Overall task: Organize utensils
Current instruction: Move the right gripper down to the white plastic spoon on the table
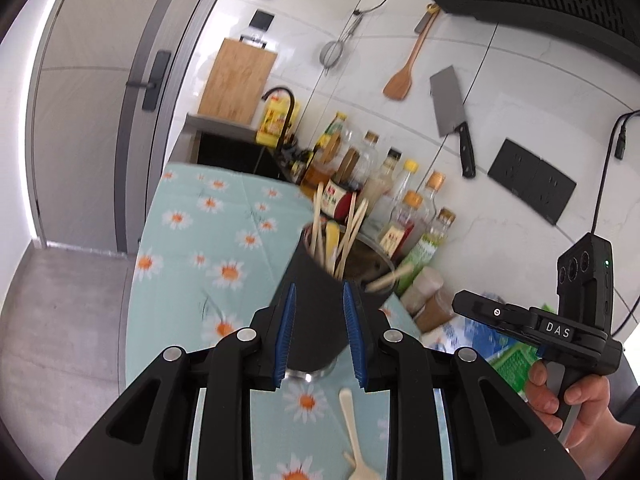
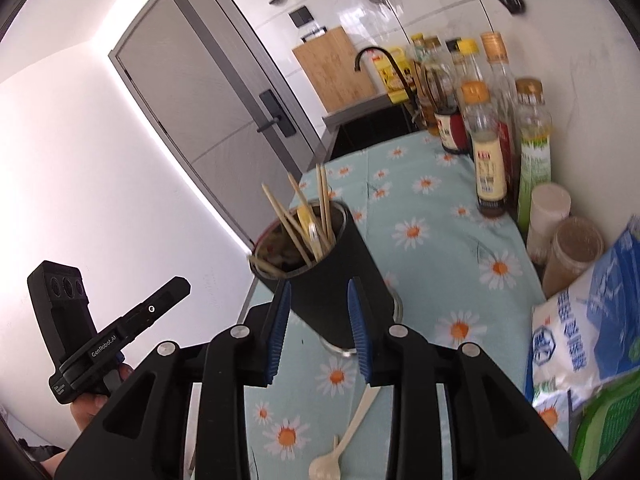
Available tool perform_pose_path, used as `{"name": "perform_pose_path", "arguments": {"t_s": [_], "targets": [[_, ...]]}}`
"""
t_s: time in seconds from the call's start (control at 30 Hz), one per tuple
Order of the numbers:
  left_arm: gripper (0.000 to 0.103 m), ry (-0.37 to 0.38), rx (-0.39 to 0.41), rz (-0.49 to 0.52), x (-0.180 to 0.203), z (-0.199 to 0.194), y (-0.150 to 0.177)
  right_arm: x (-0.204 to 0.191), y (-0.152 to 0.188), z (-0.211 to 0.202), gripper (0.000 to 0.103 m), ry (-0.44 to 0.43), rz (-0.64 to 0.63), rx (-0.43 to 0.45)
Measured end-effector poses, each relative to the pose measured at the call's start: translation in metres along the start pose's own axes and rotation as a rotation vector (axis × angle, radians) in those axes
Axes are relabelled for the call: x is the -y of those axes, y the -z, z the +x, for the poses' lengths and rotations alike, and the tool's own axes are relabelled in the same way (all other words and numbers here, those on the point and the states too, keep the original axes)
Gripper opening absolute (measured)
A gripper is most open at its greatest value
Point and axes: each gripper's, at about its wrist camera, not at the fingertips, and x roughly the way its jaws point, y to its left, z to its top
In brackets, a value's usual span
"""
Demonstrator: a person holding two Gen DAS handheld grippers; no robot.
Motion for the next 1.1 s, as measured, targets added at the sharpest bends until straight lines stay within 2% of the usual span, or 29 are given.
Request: {"name": "perform_pose_path", "arguments": {"t_s": [0.1,0.17,0.3,0.67,0.8,0.93,1.1], "targets": [[0.024,-0.001,-0.033,-0.012,-0.006,-0.002,0.016,0.005,0.016,0.007,0.032,0.012,0.03,-0.062],[0.024,-0.001,-0.054,-0.019,-0.009,-0.003,0.025,0.009,0.028,0.014,0.035,0.018,0.053,-0.118],[0.024,0.009,-0.095,-0.051,-0.019,-0.007,0.046,0.015,0.057,0.031,0.035,0.007,0.106,-0.245],[0.024,0.068,-0.183,-0.073,-0.032,-0.013,0.08,0.035,0.115,0.068,0.035,-0.084,0.305,-0.562],[0.024,0.085,-0.205,-0.071,-0.037,-0.015,0.087,0.037,0.125,0.08,0.035,-0.063,0.311,-0.626],[0.024,0.1,-0.223,-0.071,-0.043,-0.017,0.09,0.027,0.13,0.092,0.035,-0.015,0.256,-0.676],[0.024,0.117,-0.246,-0.069,-0.054,-0.019,0.093,0.012,0.133,0.101,0.035,0.048,0.193,-0.699]]}}
